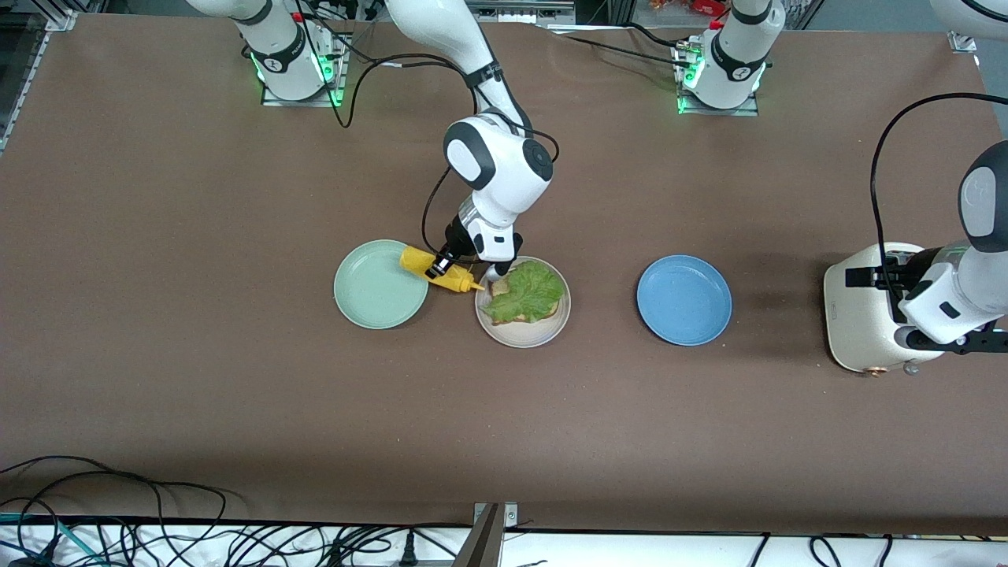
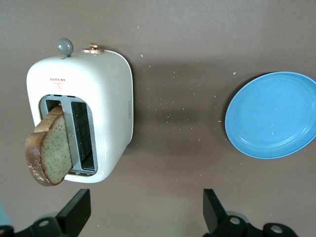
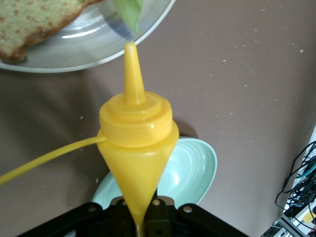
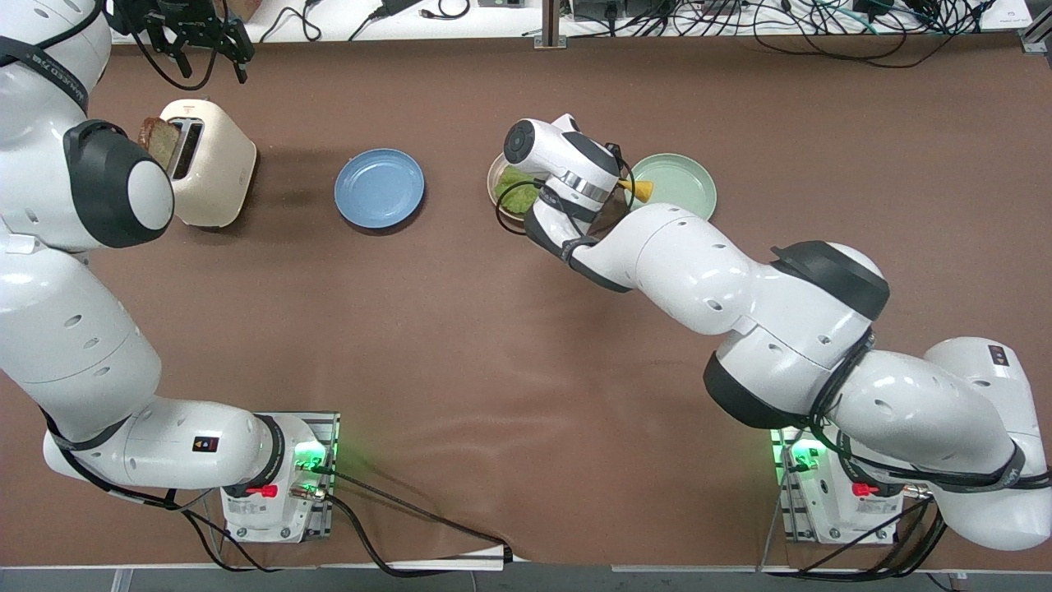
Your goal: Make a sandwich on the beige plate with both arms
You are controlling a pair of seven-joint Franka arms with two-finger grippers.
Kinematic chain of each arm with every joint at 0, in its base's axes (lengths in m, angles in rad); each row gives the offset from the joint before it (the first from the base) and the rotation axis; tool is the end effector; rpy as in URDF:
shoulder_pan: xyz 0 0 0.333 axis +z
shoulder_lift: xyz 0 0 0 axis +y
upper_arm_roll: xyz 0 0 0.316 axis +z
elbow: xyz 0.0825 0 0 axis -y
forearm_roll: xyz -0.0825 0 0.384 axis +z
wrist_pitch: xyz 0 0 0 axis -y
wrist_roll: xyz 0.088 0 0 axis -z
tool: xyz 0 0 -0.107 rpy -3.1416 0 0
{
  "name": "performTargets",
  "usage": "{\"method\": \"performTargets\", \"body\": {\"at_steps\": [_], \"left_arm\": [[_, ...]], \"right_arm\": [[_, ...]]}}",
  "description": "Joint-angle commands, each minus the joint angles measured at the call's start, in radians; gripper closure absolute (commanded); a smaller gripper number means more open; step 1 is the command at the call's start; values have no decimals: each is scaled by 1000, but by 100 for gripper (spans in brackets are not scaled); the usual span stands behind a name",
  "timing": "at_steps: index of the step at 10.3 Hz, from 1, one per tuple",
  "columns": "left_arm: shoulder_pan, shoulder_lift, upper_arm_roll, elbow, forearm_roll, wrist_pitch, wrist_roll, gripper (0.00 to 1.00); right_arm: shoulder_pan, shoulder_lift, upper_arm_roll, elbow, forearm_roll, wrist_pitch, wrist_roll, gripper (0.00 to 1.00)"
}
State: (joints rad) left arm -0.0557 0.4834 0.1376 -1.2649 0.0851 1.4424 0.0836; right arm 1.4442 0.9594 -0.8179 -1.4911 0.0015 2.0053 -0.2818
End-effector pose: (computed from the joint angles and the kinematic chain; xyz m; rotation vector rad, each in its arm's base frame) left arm 0.6622 0.0457 0.4627 -2.9796 0.0142 0.4696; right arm 0.4939 0.4826 0.2213 2.1040 1.2746 -0.0592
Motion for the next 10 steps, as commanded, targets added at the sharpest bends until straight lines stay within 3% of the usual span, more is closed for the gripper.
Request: {"method": "performTargets", "body": {"at_steps": [1,7,10], "left_arm": [[-4,-13,-4,-14,38,-7,-5,0],[31,-19,5,-22,50,-14,11,0],[94,-28,-1,-39,124,34,121,0]], "right_arm": [[-22,-51,-64,26,65,-26,-101,100],[-175,-359,-277,-64,340,-173,-772,100],[-361,-476,-297,-127,548,-229,-1061,100]]}}
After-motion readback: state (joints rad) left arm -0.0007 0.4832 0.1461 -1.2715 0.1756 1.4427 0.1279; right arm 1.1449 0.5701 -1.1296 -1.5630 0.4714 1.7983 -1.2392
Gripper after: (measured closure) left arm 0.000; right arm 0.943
